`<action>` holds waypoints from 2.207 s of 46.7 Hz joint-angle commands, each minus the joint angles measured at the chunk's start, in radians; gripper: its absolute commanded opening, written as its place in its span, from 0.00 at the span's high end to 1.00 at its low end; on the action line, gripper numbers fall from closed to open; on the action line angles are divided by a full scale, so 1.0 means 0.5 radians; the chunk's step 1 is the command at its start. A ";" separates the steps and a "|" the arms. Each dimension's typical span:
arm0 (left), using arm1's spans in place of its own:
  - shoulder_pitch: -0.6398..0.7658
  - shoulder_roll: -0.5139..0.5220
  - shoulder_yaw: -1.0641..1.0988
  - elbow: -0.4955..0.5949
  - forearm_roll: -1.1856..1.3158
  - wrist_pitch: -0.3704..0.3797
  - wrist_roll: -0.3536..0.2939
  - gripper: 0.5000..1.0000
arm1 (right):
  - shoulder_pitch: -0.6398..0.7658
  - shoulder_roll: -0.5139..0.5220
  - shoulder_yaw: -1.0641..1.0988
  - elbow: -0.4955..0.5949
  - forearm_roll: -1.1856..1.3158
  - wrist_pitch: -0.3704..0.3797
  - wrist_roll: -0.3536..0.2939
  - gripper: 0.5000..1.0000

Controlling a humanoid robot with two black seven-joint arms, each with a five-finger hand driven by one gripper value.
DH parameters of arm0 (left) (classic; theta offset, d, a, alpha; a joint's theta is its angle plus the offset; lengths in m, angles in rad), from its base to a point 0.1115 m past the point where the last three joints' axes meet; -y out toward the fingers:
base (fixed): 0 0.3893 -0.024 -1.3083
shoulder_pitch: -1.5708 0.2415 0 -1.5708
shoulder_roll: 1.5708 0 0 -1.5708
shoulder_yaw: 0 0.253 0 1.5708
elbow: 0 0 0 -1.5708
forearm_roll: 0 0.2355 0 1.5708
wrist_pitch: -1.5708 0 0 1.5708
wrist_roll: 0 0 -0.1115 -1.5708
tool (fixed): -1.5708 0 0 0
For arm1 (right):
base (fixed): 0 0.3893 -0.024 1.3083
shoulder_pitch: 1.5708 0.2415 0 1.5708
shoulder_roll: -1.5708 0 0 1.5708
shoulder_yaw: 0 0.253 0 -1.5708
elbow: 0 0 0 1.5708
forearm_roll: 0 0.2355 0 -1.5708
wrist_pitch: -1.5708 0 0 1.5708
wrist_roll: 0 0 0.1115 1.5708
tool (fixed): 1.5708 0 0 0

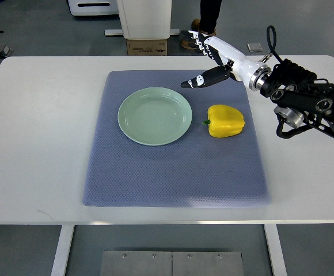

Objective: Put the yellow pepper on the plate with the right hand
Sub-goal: 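Move the open right hand over the yellow pepper, then lower the right hand and close its fingers around the yellow pepper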

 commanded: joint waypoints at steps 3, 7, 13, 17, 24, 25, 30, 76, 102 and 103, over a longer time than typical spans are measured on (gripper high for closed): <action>0.000 0.000 0.000 0.000 0.000 0.000 0.000 0.00 | 0.114 -0.002 -0.274 0.089 -0.071 -0.147 0.027 0.00; 0.000 0.000 0.000 0.000 0.000 0.000 0.000 0.00 | 0.163 0.013 -0.425 0.141 -0.095 -0.242 0.027 0.00; 0.000 0.000 0.000 0.000 0.000 0.000 0.000 0.00 | 0.218 0.050 -0.584 0.194 -0.104 -0.291 0.027 0.00; 0.000 0.000 0.000 0.000 0.000 0.000 0.000 0.00 | 0.246 0.059 -0.677 0.221 -0.108 -0.294 0.027 0.00; 0.000 0.000 0.000 0.000 0.000 0.000 0.000 0.00 | 0.334 0.059 -0.864 0.307 -0.126 -0.294 0.134 0.00; 0.000 0.000 0.000 0.000 0.000 0.000 0.000 0.00 | 0.341 0.059 -0.885 0.310 -0.126 -0.294 0.141 0.00; -0.003 0.000 0.000 0.000 0.000 0.000 0.000 0.00 | 0.344 0.075 -0.950 0.307 -0.126 -0.294 0.144 0.00; 0.000 0.000 0.000 0.000 0.000 0.000 0.000 0.00 | 0.301 0.170 -1.327 0.157 -0.092 -0.319 -0.065 0.00; 0.000 0.000 0.000 0.000 0.000 0.000 0.000 0.00 | 0.181 0.253 -1.327 0.003 -0.092 -0.371 -0.138 0.22; 0.000 0.000 0.000 0.000 0.000 0.000 0.000 0.00 | 0.181 0.253 -1.330 0.003 -0.092 -0.374 -0.145 0.27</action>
